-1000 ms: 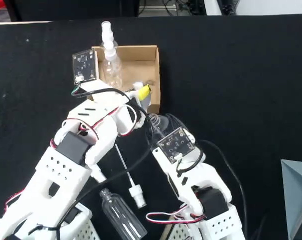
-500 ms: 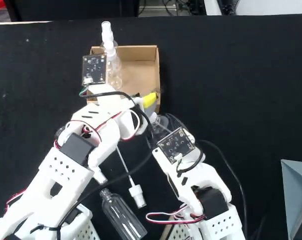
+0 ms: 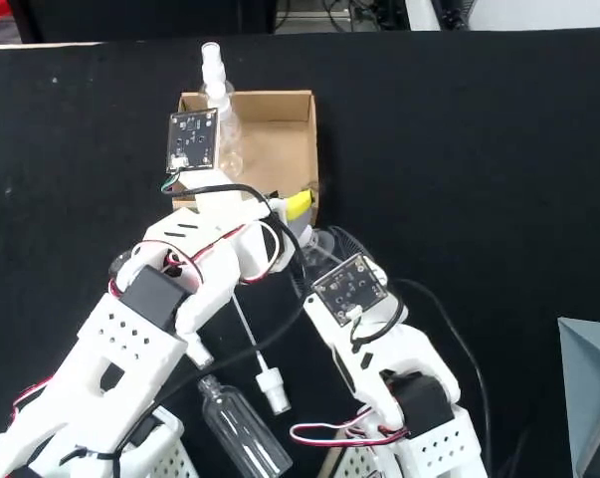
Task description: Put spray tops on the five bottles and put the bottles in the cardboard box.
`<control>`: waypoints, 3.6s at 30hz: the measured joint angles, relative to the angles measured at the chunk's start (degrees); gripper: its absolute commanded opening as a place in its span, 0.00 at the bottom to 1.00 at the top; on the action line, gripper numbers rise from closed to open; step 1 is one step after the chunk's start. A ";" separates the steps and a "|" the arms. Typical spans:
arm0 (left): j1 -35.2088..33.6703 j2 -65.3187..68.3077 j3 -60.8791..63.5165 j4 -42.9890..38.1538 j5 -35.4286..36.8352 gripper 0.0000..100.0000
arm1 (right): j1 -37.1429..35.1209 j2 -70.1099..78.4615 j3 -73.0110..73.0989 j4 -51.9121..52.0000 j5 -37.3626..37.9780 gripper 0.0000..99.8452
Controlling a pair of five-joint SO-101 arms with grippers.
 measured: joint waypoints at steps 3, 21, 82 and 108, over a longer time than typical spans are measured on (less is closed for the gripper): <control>0.00 0.00 0.00 0.00 0.00 0.15 | 0.00 0.00 0.00 0.00 0.00 0.04; -5.63 -3.87 -2.73 0.00 0.00 0.14 | 0.00 0.00 0.00 0.00 0.00 0.04; -6.68 -14.15 20.66 -17.93 -8.44 0.14 | -0.09 0.00 0.00 -5.54 -4.04 0.04; -0.62 -14.33 24.09 -26.46 -23.47 0.14 | 0.00 0.00 0.88 -5.54 -4.04 0.04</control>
